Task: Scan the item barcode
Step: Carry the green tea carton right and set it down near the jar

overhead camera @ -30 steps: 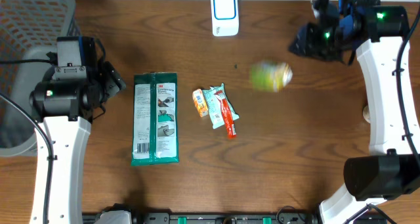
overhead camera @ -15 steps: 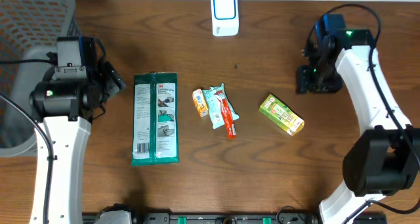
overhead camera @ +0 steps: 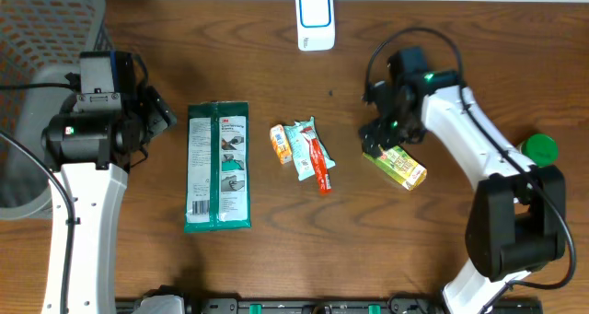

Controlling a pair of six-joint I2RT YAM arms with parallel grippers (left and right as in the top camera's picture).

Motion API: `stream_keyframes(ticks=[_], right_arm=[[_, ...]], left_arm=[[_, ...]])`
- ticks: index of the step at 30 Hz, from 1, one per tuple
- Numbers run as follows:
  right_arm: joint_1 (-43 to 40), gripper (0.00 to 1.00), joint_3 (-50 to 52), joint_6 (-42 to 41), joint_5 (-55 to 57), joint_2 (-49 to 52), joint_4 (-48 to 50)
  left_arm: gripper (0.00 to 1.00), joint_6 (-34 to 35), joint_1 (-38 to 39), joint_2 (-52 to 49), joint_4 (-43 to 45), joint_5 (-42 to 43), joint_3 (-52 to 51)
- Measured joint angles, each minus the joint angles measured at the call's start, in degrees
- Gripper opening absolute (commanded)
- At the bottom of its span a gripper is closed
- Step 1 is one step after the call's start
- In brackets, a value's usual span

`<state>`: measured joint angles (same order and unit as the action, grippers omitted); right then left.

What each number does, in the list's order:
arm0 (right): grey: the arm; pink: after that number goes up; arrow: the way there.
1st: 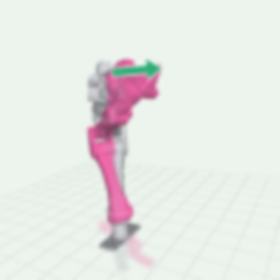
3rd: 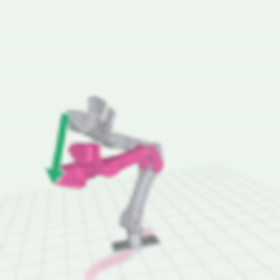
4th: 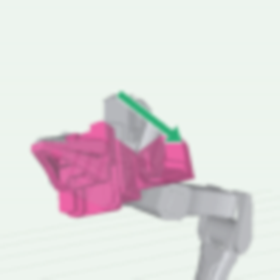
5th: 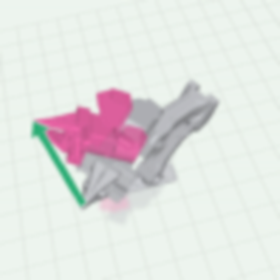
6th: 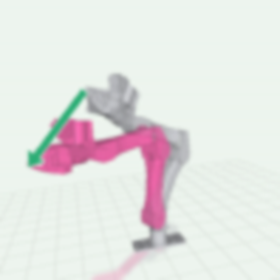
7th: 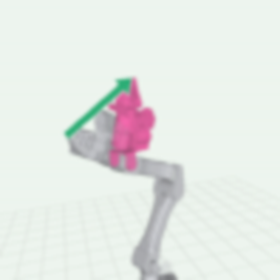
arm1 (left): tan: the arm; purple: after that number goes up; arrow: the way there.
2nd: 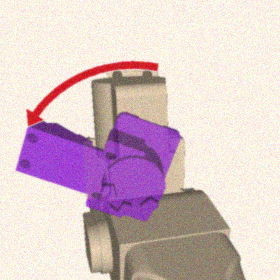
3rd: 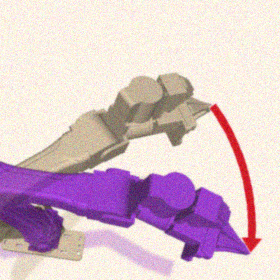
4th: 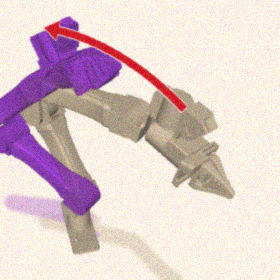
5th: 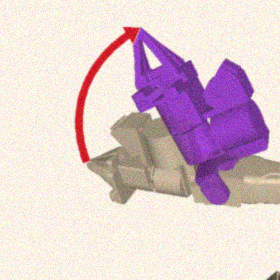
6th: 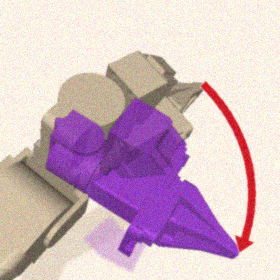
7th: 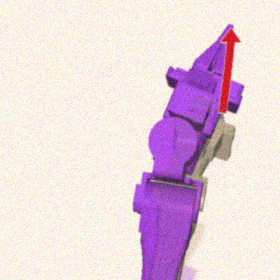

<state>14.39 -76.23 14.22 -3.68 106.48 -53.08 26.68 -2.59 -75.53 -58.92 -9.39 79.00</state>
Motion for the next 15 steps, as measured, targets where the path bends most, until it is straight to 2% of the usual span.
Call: stream_keyframes(ticks=[4, 8, 15], right_arm=[[0.44, 0.9, 6.08, 0.42, 5.22, 0.0, 5.35], [-0.33, 0.81, 9.33, -0.98, 11.5, 0.0, 6.97], [-8.55, 0.82, 9.55, -3.43, 22.1, 0.0, 10.34]], left_arm=[[0.89, -0.02, 0.0, 0.0, -0.02, 0.0, 0.0], [0.89, -0.02, 0.0, 0.0, -0.04, 0.0, 0.0], [0.89, -0.02, 0.0, 0.0, -0.04, 0.0, 0.0]])
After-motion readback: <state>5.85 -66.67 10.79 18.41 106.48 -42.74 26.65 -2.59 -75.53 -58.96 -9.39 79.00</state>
